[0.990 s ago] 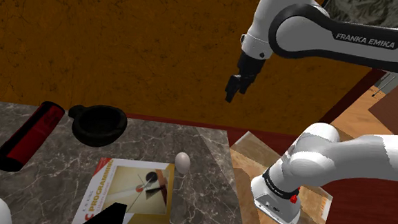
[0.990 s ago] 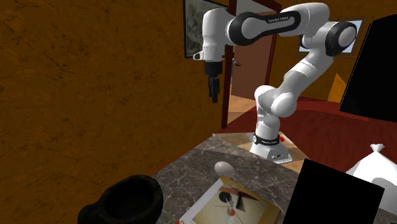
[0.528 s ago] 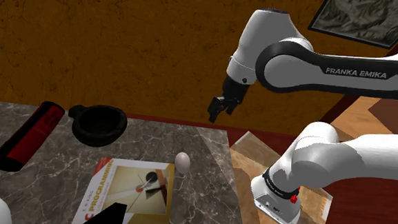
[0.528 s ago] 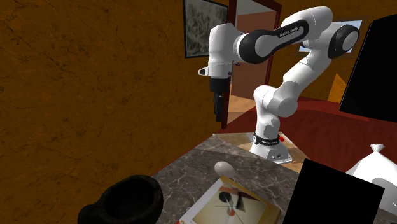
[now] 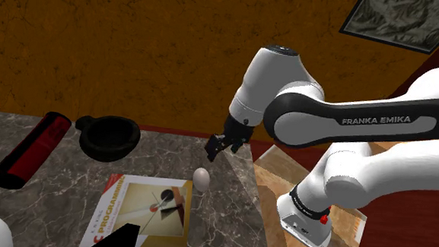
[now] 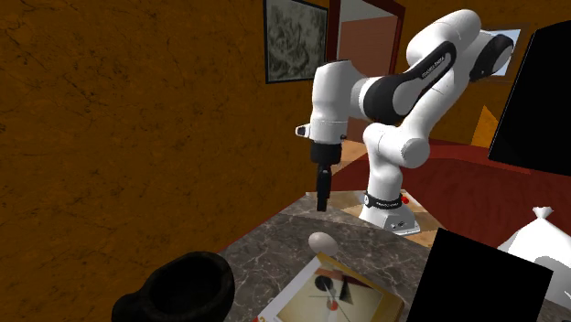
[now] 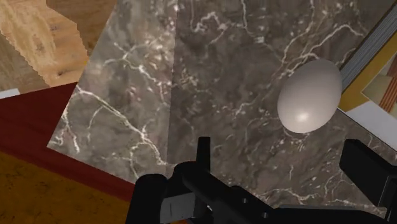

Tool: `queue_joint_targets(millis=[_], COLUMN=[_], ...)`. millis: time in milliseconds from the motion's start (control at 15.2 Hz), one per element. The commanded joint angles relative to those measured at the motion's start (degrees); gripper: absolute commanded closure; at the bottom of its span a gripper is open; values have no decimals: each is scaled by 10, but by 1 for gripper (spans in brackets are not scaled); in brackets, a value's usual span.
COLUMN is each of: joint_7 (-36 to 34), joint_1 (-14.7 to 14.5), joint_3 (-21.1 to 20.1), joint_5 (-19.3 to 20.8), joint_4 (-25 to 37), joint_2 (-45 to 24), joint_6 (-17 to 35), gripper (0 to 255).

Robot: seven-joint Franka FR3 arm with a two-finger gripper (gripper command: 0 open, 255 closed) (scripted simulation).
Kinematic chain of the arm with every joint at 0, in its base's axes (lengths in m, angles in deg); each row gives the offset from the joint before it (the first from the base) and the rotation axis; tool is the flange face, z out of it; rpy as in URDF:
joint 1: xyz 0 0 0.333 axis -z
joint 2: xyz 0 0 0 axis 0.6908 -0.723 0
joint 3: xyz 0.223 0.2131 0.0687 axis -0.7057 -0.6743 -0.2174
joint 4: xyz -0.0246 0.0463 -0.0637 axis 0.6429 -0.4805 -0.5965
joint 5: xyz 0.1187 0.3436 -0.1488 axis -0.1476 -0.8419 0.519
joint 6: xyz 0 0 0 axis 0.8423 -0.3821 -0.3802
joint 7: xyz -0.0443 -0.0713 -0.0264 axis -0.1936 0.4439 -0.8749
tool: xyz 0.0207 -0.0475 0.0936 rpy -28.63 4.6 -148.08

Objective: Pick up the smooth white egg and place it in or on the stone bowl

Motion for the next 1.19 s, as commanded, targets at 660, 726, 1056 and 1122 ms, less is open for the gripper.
queue_joint_targets(millis=[660,726,1056,1122], joint_7=[-76,-76,-76,-76], joint_1=[-8,-7,-7,-7], joint_3=[-102,-108,-108,-108], joint_5=[-63,-64,-64,-64], joint_4=[-3,-6,-6,-6], joint_2=[-140,-155,-155,-155], joint_6=[181,199,199,199], gripper=[0,0,0,0])
